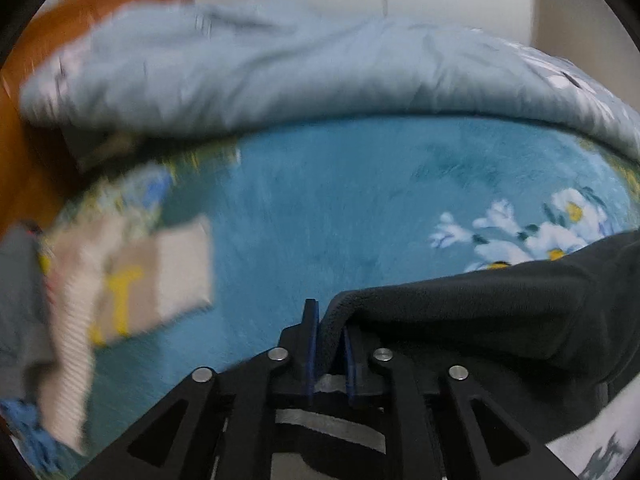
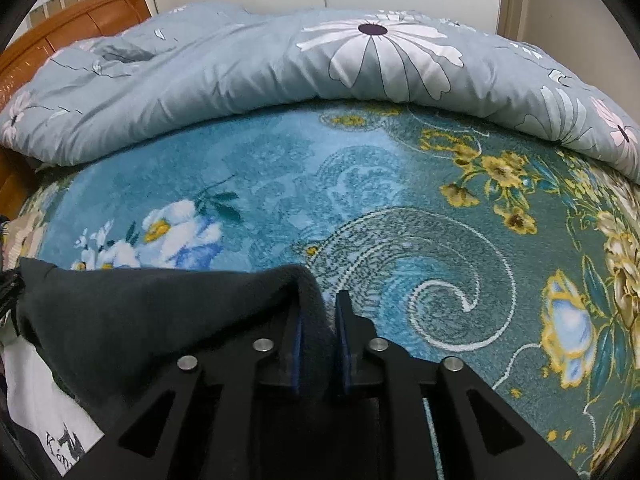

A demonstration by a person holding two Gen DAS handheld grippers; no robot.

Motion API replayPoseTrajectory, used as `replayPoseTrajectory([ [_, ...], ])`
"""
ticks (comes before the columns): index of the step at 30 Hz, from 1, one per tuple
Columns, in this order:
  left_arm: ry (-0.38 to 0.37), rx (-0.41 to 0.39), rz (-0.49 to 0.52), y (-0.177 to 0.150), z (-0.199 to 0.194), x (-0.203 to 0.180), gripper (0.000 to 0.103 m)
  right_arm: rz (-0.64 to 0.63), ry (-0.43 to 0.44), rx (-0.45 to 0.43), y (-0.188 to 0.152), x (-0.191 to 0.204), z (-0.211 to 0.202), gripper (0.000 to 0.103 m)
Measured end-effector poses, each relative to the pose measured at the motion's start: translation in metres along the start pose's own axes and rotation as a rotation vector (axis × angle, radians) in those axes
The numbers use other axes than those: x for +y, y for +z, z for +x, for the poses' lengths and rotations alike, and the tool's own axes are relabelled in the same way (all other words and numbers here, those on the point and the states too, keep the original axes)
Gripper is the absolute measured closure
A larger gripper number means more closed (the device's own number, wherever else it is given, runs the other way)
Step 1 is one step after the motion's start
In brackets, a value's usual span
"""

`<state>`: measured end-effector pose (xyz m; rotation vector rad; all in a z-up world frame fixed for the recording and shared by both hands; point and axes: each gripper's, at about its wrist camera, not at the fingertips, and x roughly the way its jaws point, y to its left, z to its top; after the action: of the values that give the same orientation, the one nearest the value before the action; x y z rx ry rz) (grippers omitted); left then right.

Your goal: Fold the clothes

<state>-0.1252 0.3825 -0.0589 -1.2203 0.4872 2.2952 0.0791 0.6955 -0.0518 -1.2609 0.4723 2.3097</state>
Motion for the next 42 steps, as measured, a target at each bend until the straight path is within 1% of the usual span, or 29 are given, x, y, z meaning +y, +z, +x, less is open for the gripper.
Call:
replayPoseTrajectory([
  [1, -0.027, 0.013, -0.012, 0.001, 0.001, 0.003, 0.087, -0.005, -0.003, 0.009, 0.001, 0.0, 0.0, 0.087],
  [3, -0.075, 0.025, -0.03, 0.001, -0.002, 0.009, 0.084, -0.017, -0.008, 0.02, 0.004, 0.001, -0.001, 0.081],
  [5, -0.115, 0.03, -0.054, 0.0, -0.011, 0.016, 0.074, -0.033, -0.012, 0.011, 0.005, 0.001, -0.007, 0.07],
  [6, -0.136, 0.036, -0.072, -0.001, -0.015, 0.021, 0.065, -0.037, -0.012, 0.002, 0.005, 0.001, -0.012, 0.067],
  [7, -0.15, 0.036, -0.088, -0.002, -0.021, 0.024, 0.058, -0.039, -0.008, -0.01, 0.004, -0.001, -0.019, 0.064],
  [10, -0.128, -0.007, -0.12, -0.008, -0.048, 0.033, 0.055, -0.032, 0.012, -0.047, -0.001, -0.008, -0.046, 0.062],
  [12, -0.11, -0.04, -0.146, -0.015, -0.07, 0.038, 0.054, -0.038, 0.019, -0.067, -0.01, -0.011, -0.067, 0.061],
  [14, -0.101, -0.065, -0.154, -0.026, -0.09, 0.038, 0.052, -0.038, 0.049, -0.077, -0.033, -0.015, -0.09, 0.06],
  [16, -0.104, -0.098, -0.155, -0.046, -0.112, 0.032, 0.05, -0.034, 0.094, -0.083, -0.059, -0.02, -0.112, 0.059],
  [19, -0.108, -0.147, -0.158, -0.075, -0.145, 0.025, 0.046, -0.027, 0.175, -0.065, -0.102, -0.018, -0.131, 0.057],
  [21, -0.118, -0.167, -0.161, -0.094, -0.161, 0.018, 0.046, -0.051, 0.191, -0.038, -0.129, -0.01, -0.136, 0.057],
  [22, -0.126, -0.171, -0.163, -0.103, -0.165, 0.014, 0.046, -0.071, 0.176, -0.035, -0.139, -0.006, -0.138, 0.057],
  [24, -0.143, -0.178, -0.168, -0.122, -0.175, 0.005, 0.046, -0.111, 0.118, -0.047, -0.155, 0.001, -0.142, 0.057],
  [25, -0.151, -0.181, -0.17, -0.131, -0.18, 0.0, 0.046, -0.109, 0.103, -0.056, -0.16, 0.001, -0.145, 0.057],
  [28, -0.174, -0.156, -0.164, -0.15, -0.181, -0.013, 0.046, -0.082, 0.081, -0.091, -0.174, -0.002, -0.157, 0.057],
  [31, -0.18, -0.124, -0.141, -0.164, -0.182, -0.028, 0.046, -0.067, 0.015, -0.124, -0.187, -0.012, -0.166, 0.057],
  [34, -0.162, -0.103, -0.131, -0.172, -0.18, -0.038, 0.046, -0.041, -0.056, -0.136, -0.202, -0.032, -0.17, 0.056],
  [36, -0.162, -0.095, -0.134, -0.176, -0.181, -0.041, 0.046, -0.012, -0.109, -0.116, -0.21, -0.046, -0.164, 0.056],
  [39, -0.146, -0.097, -0.112, -0.177, -0.184, -0.048, 0.046, 0.0, -0.129, -0.097, -0.221, -0.055, -0.158, 0.056],
  [42, -0.135, -0.097, -0.092, -0.177, -0.186, -0.053, 0.046, -0.002, -0.149, -0.105, -0.228, -0.057, -0.154, 0.056],
])
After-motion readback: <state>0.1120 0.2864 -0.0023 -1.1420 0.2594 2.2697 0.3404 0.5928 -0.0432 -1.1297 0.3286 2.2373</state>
